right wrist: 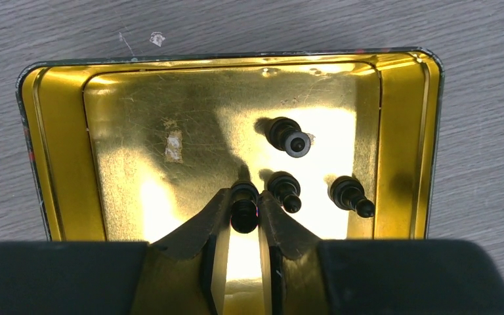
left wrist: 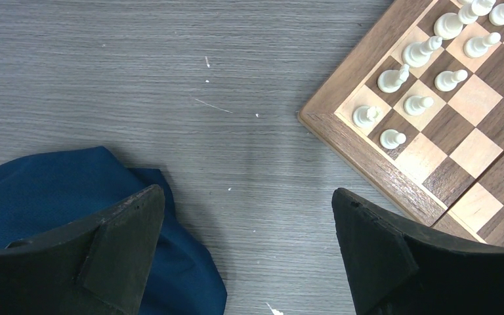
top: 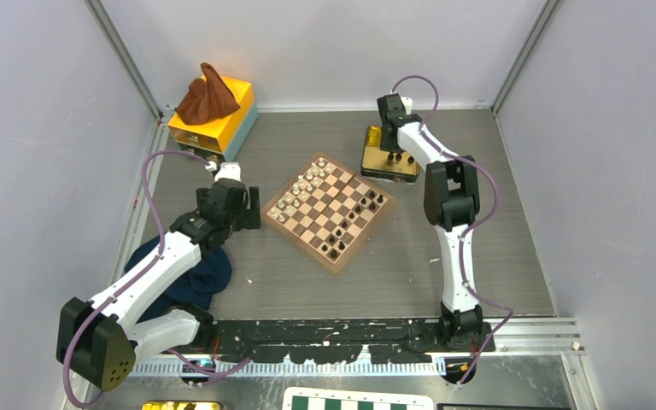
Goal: Set up the chess pieces on the board
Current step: Pick up the chess piece from the storage box, then place the chess piece on the chessboard.
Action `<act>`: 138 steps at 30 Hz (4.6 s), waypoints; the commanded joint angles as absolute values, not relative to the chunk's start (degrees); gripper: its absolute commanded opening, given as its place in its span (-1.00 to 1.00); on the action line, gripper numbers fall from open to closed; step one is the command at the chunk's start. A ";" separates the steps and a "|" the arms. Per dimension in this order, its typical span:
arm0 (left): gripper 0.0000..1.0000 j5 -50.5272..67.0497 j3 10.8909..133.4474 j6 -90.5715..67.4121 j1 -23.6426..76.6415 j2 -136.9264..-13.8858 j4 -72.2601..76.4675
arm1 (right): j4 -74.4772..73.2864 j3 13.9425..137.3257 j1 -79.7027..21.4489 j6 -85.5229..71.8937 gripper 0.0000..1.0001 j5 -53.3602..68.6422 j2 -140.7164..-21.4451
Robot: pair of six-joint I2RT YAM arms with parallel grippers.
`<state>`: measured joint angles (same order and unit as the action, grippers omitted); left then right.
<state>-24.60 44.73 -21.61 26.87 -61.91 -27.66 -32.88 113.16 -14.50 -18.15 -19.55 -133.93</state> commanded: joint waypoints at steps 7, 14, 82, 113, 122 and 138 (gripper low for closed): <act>1.00 -25.21 44.82 -21.27 26.55 -61.36 -25.48 | -32.31 112.74 -14.39 -17.84 -0.71 -19.34 -131.54; 0.99 -25.19 44.87 -21.27 26.54 -61.26 -25.50 | -32.12 113.61 -14.35 -16.84 -0.99 -19.77 -130.72; 0.99 -21.36 46.59 -23.29 26.63 -60.66 -26.27 | -36.95 70.73 -45.22 -24.80 -0.99 -31.08 -89.31; 0.99 -22.13 46.82 -23.29 26.63 -61.90 -26.75 | -32.78 69.96 -45.44 -24.97 -0.99 -29.60 -97.73; 0.99 -22.29 46.85 -23.12 26.63 -62.27 -26.81 | -32.53 71.16 -45.19 -24.59 -0.99 -30.30 -99.57; 1.00 -22.30 46.93 -22.94 26.63 -63.54 -26.87 | -30.96 70.48 -43.16 -25.62 -0.99 -28.31 -100.42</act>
<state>-21.45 44.77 -22.52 26.87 -63.46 -27.97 -32.95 68.90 -43.62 -24.25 -28.18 -100.16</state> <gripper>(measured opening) 0.996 0.234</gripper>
